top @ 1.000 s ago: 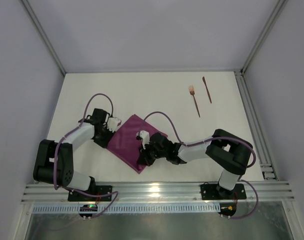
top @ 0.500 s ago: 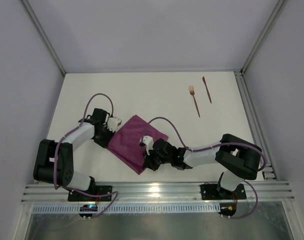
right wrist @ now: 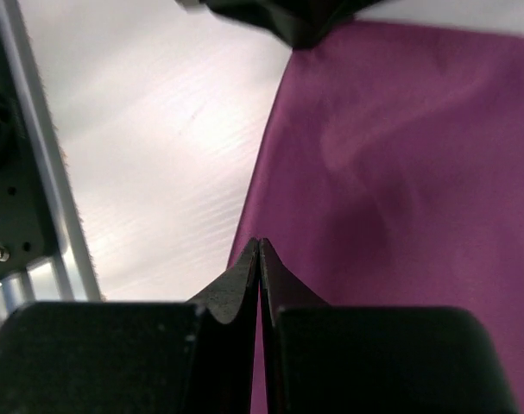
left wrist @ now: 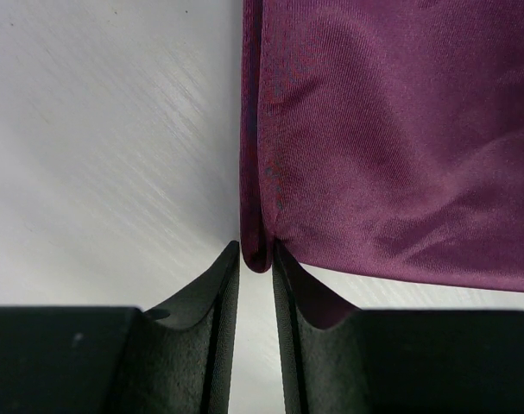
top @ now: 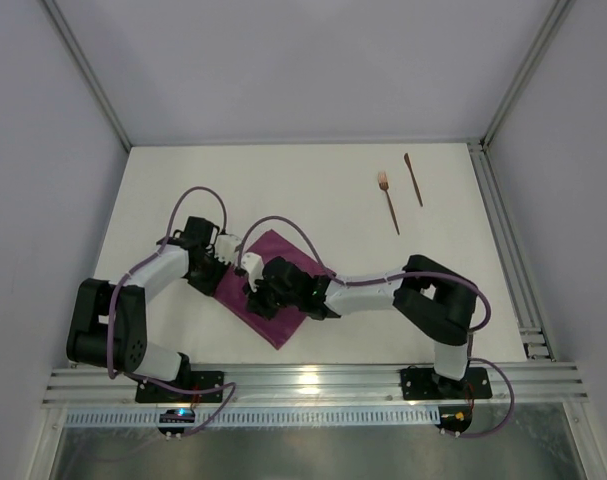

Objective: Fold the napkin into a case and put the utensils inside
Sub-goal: Smooth out the square-folded napkin at the center of the board.

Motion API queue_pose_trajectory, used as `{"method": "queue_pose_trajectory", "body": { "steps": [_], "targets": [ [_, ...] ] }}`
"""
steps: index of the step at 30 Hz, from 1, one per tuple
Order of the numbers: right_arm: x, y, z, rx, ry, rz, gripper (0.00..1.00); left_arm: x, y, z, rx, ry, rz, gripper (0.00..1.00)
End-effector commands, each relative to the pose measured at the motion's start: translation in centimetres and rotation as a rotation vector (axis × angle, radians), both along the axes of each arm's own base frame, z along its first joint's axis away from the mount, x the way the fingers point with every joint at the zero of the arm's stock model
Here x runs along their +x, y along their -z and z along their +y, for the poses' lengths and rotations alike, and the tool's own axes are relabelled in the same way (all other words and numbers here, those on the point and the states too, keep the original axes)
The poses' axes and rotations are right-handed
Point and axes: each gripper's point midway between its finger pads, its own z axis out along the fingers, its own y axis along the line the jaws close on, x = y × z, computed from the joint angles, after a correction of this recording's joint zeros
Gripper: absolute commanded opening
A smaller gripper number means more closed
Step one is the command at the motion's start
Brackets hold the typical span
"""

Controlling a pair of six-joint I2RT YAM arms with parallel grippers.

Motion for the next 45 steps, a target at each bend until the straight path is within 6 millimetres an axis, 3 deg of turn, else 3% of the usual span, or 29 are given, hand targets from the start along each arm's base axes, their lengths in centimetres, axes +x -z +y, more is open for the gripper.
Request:
{"method": "queue_pose_trajectory", "body": {
  "steps": [1, 5, 13, 18, 21, 27, 28, 29, 31, 32, 35, 39, 41, 45],
  "targets": [
    [-1.0, 2.9, -0.1, -0.061, -0.050, 0.027, 0.04, 0.5, -0.5, -0.5, -0.023, 0.009, -0.028, 0.24],
    [-2.5, 5.0, -1.4, -0.125, -0.045, 0.043, 0.04, 0.5, -0.4, -0.4, -0.020, 0.006, -0.026, 0.24],
    [-7.2, 6.4, -4.9, -0.238, -0.060, 0.014, 0.04, 0.6, -0.3, -0.2, -0.008, 0.002, -0.026, 0.24],
    [-8.7, 4.5, -6.1, -0.196, -0.039, 0.025, 0.04, 0.7, -0.3, -0.2, -0.006, -0.002, -0.026, 0.24],
    [-7.7, 3.1, -6.7, -0.163, 0.006, 0.024, 0.04, 0.7, -0.3, -0.3, -0.010, 0.003, -0.027, 0.24],
    [-2.1, -0.3, -8.8, 0.014, 0.186, 0.135, 0.04, 0.7, -0.6, -0.5, -0.024, 0.014, -0.040, 0.25],
    [-1.9, 0.7, -10.0, 0.019, 0.231, 0.213, 0.04, 0.6, -0.7, -0.5, -0.025, 0.016, -0.042, 0.25],
    [0.3, 0.9, -11.4, 0.038, 0.312, 0.236, 0.04, 0.6, -0.7, -0.5, -0.023, 0.017, -0.042, 0.25],
    [1.4, 1.9, -13.2, 0.059, 0.388, 0.292, 0.04, 0.5, -0.7, -0.5, -0.029, 0.020, -0.043, 0.25],
    [2.8, 2.1, -14.3, 0.073, 0.441, 0.302, 0.04, 0.5, -0.8, -0.6, -0.030, 0.022, -0.043, 0.25],
    [4.5, 3.0, -16.0, 0.085, 0.518, 0.326, 0.04, 0.5, -0.8, -0.6, -0.031, 0.025, -0.043, 0.25],
    [5.8, 4.9, -18.5, 0.042, 0.632, 0.354, 0.04, 0.6, -0.8, -0.5, -0.027, 0.026, -0.044, 0.25],
    [6.5, 5.0, -19.9, 0.072, 0.697, 0.376, 0.04, 0.5, -0.7, -0.4, -0.022, 0.027, -0.044, 0.25],
    [6.5, 6.1, -23.5, 0.077, 0.812, 0.403, 0.04, 0.5, -0.6, -0.3, -0.016, 0.033, -0.046, 0.25]
  ]
}}
